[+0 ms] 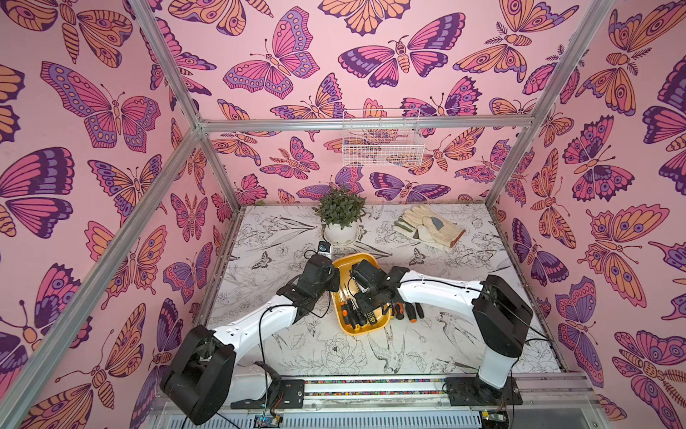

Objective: Take out the screwdriver from the storage box
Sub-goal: Pick up the screwdriver from the storage box.

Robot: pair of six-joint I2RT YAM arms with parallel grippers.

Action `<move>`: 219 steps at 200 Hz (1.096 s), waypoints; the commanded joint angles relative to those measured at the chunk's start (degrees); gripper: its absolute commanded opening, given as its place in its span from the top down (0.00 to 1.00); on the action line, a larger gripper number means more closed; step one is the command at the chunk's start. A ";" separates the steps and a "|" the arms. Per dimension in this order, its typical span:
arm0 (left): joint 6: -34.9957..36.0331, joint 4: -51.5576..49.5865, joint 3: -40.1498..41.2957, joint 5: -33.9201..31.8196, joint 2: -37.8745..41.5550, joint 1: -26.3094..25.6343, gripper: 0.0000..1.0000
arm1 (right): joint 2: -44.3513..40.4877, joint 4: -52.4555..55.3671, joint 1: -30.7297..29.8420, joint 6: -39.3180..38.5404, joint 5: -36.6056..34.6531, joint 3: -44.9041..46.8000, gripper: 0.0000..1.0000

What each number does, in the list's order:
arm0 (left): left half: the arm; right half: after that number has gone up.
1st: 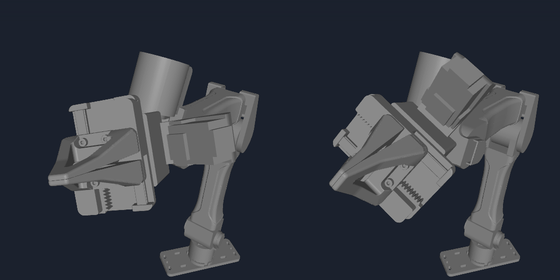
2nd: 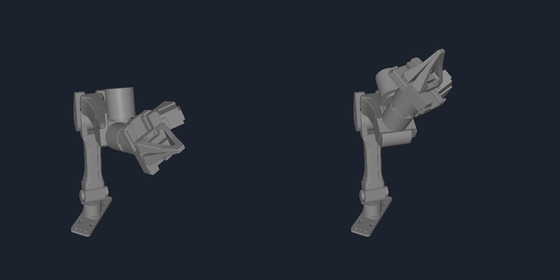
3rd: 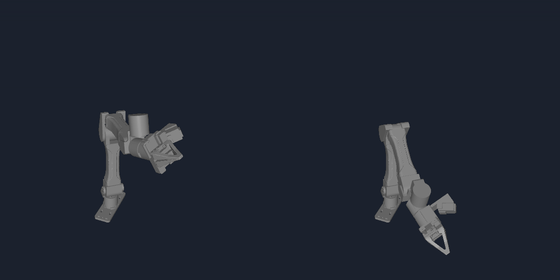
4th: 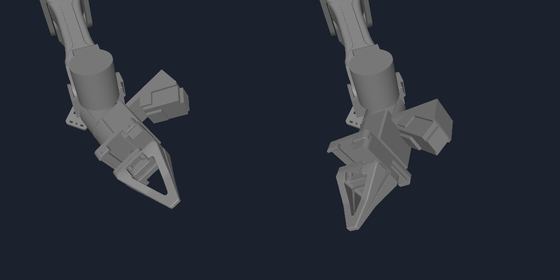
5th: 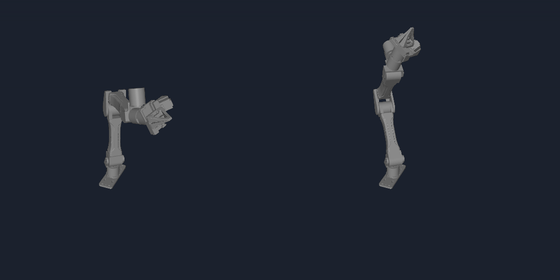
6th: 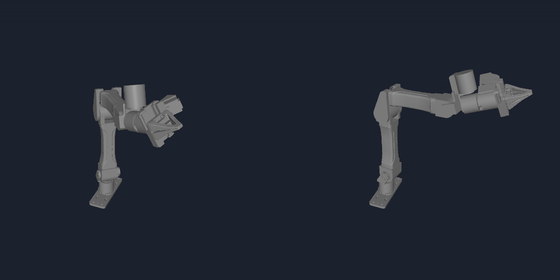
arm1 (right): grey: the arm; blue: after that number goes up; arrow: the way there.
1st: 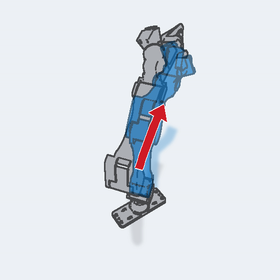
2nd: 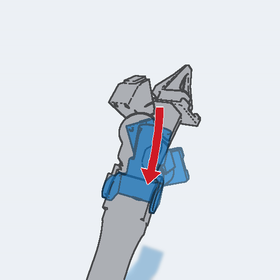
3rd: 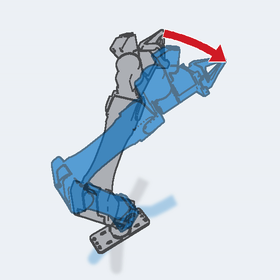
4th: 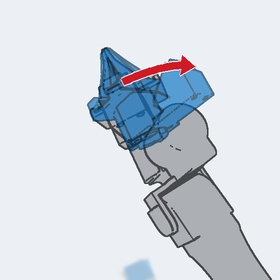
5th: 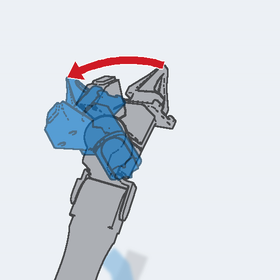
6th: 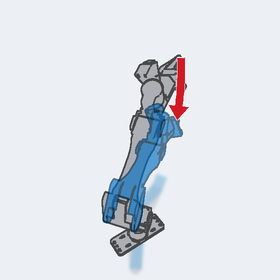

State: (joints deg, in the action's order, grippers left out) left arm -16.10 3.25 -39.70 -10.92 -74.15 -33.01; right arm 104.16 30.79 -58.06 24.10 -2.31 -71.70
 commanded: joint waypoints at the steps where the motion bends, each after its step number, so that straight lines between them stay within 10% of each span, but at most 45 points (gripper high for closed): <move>1: 1.93 -1.14 1.37 0.11 -0.29 -0.36 1.00 | -2.16 -1.16 0.41 -0.19 -0.36 0.68 1.00; 219: 2.02 -1.26 0.68 -0.33 -1.38 -0.37 1.00 | -11.25 -9.98 4.61 1.91 8.24 8.72 1.00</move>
State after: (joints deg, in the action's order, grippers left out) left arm -16.05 3.40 -39.70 -10.90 -74.39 -33.04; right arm 95.42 23.07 -54.30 24.67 3.62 -63.37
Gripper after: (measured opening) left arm 0.119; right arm 0.228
